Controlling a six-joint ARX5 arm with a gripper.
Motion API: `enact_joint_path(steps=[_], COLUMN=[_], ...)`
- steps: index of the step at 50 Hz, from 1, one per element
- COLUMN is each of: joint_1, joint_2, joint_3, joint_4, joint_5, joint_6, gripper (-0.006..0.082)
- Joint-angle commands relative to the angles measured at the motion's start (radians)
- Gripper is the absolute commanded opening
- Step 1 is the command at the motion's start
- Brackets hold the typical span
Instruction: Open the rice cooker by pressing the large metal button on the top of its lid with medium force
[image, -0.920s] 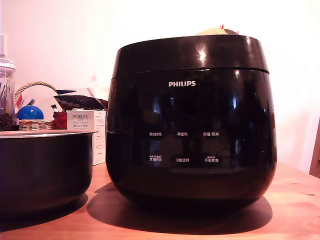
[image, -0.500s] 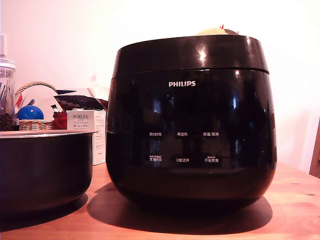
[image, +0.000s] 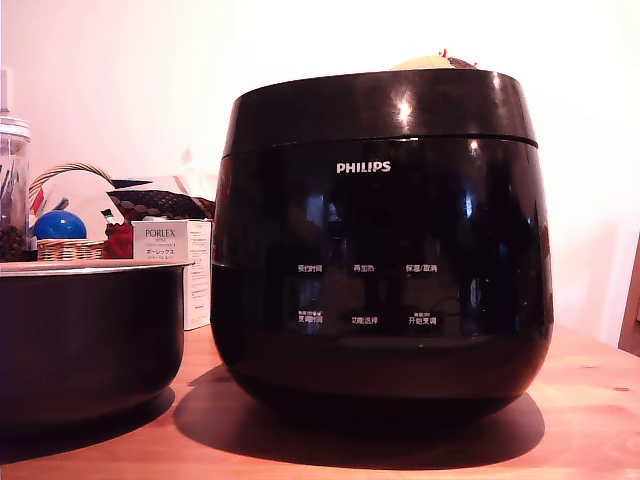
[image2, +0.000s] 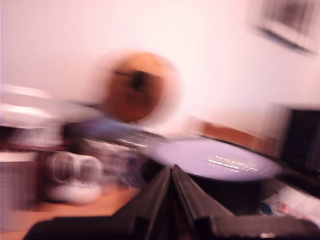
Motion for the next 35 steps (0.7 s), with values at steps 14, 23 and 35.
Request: enact_joint_path(steps=[14,23,35], joint_1=[-0.096,-0.16,-0.278], joint_2=[0.32,0.478,0.662], joint_3=[0.148,0.22,0.255], joint_4=[-0.071,-0.05,0.092], joint_5=[0.188,0.174,0.098], joint_6=[0.042,0.208,0.329], gripper=[-0.0024,-0.0024,-0.0024])
